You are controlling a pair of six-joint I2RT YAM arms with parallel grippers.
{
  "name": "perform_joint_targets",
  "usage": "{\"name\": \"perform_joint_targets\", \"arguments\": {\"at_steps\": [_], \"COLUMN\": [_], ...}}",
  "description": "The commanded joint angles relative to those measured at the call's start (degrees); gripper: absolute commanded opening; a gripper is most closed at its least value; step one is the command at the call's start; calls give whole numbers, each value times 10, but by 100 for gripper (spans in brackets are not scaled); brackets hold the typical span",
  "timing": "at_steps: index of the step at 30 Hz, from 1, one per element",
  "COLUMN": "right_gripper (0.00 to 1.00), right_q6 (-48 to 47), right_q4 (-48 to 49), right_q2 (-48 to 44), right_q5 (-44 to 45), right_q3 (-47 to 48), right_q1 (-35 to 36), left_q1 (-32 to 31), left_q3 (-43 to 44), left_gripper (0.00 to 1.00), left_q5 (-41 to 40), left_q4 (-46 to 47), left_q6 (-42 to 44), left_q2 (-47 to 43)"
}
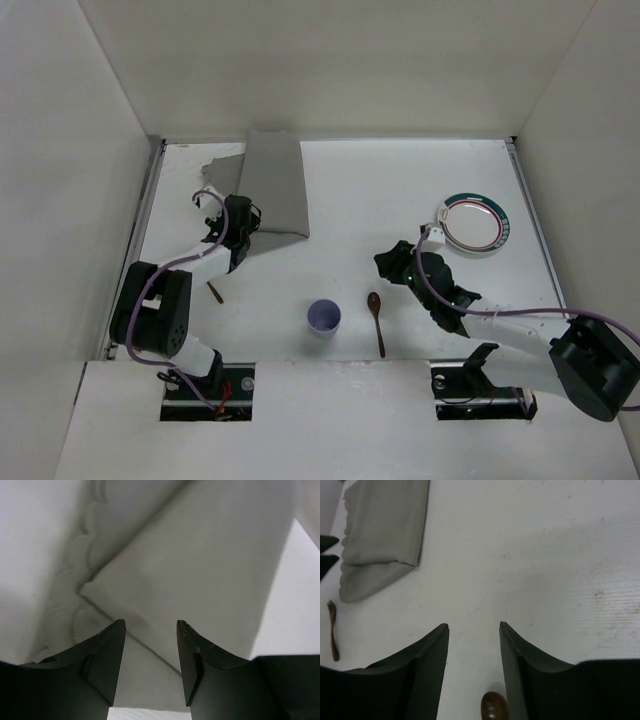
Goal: Set the dinner table for one person
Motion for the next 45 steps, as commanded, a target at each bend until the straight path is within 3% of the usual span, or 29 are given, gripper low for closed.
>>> {"name": "perform_joint_targets", "arguments": {"at_steps": [1,5,12,21,27,31,39,45], "right_gripper": [44,39,51,52,52,55,58,59], "right_q6": [-7,-9,-11,-12,-13,-11,-4,3], "right_q4": [35,37,38,38,35,34,36,34], "right_q2": [7,5,10,13,-2,-17,-21,-68], "right_q5": [-12,-23,-26,-27,-24,-23,-10,62], "right_q3": [26,28,31,32,28,22,21,-2], "right_q1": [7,12,19,19,19,16,17,19], "left_q1": [36,60,85,98,94,89,-75,-187], "left_q3": [-20,-42,-27,-23,21,44,214,371], "left_gripper": [42,42,41,36,23,5,0,1], "left_q5": [36,48,69,52,45,55,40,179], "left_q4": [16,59,72,70,77,77,51,41], "left_q6": [-91,-114,-123,-125,-105,-99,124,291], "left_q2": [-3,6,50,52,90,90,83,200]}}
